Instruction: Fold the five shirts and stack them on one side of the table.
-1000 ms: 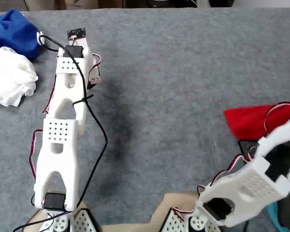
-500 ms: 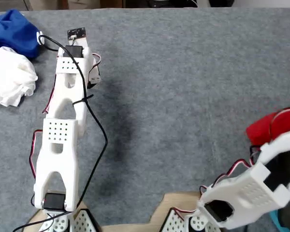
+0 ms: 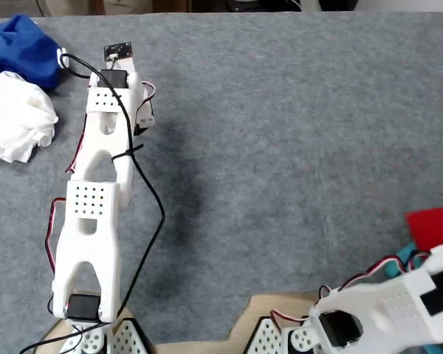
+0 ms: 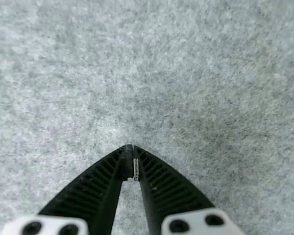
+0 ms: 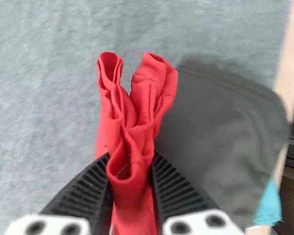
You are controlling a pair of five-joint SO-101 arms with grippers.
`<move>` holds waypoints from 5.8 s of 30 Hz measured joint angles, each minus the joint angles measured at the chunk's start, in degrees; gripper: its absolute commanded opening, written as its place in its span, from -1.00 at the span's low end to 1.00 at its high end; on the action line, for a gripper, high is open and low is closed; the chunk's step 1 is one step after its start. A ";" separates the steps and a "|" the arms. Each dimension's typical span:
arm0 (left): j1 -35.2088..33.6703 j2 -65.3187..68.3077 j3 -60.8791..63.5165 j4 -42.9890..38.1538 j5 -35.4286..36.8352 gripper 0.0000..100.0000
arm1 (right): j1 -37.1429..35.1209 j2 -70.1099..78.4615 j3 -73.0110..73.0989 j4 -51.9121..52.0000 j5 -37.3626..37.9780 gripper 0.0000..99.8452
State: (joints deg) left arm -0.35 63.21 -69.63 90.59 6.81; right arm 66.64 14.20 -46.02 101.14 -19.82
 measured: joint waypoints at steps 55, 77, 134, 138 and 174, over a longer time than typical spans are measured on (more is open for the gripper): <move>-5.71 0.00 -14.42 9.58 -4.40 -0.96 | -22.86 -16.00 21.89 0.35 6.77 -0.98; -30.42 -62.33 45.27 9.67 -18.99 -0.96 | -68.22 -23.21 37.54 -0.26 9.93 -0.99; -36.75 0.35 -2.73 -10.46 -11.96 -0.98 | -77.19 -40.44 64.26 -7.12 7.30 -0.99; -36.22 1.76 -8.62 -6.42 -10.99 -0.96 | -77.19 -40.44 64.26 -7.12 7.30 -0.99; 1.58 -53.19 15.21 9.67 -10.73 -0.96 | -69.63 -40.44 64.09 -6.33 10.73 -0.99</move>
State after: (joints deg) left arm 1.23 10.02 -54.42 100.26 -3.91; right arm -2.99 -26.24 18.07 94.81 -9.10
